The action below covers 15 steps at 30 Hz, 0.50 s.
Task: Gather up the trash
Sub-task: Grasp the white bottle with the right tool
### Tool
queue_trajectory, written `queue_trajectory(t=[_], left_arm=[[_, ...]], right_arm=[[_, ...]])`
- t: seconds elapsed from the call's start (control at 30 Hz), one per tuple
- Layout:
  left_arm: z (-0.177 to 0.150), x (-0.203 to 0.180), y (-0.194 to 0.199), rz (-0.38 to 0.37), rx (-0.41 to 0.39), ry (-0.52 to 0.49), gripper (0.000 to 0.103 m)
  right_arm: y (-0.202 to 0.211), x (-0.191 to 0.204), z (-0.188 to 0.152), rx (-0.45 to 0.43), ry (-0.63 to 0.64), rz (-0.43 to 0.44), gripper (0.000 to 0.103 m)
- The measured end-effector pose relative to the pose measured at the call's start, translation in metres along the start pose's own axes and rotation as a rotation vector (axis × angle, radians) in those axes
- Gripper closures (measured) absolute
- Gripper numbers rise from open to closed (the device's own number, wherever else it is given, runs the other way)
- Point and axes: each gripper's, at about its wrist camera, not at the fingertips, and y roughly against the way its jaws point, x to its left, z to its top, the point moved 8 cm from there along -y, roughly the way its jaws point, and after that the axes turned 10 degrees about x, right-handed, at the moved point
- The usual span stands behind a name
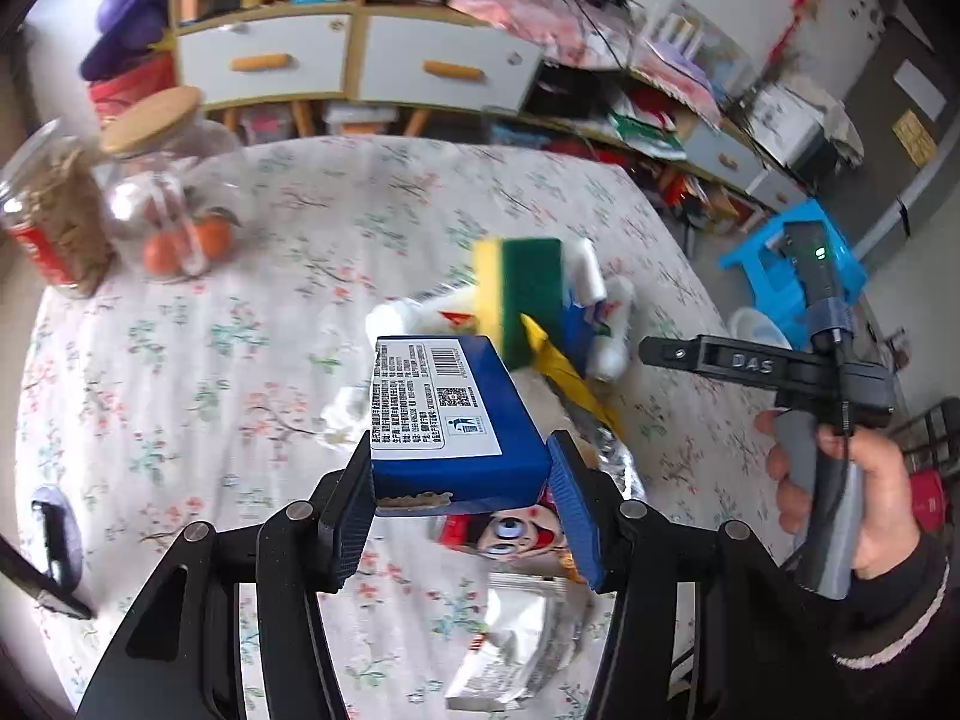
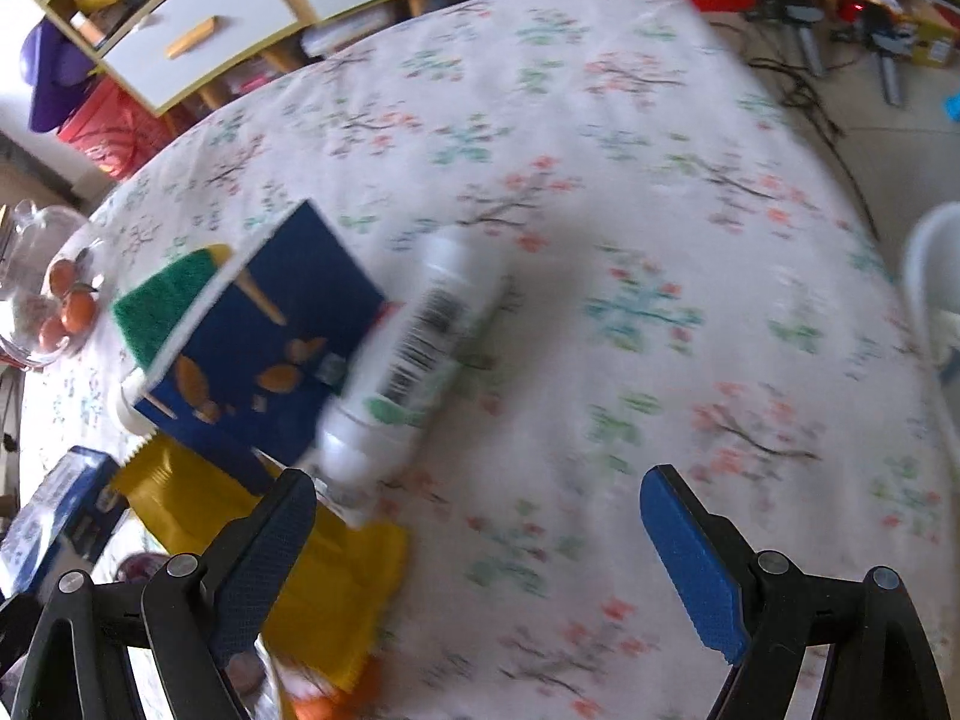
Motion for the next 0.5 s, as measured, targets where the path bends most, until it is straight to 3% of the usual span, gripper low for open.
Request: queue_trajectory(t=[0.1,0.27,0.43,0.5], left_arm=[[-0.001,0.010,0.004,0.001,-0.008,0.026,0.046],[-0.004,0.020,0.010,0.008,-0.013,0.051,0.046],[-0.007,0.023,0.010,0.020,-0.012,0.064,0.046],[-0.008,0.023,0.010,0.022,-0.009,0.068,0.046]], right_arm=[[-0.017,0.014,0.007,0.021,-0.003,0.020,0.014],[-0.042,0.025,0.011,0.059,-0.006,0.014,0.026],[-0.053,0.026,0.013,0.070,-0.022,0.012,0.041],[-0.052,0.025,0.015,0.066,-0.021,0.005,0.055]])
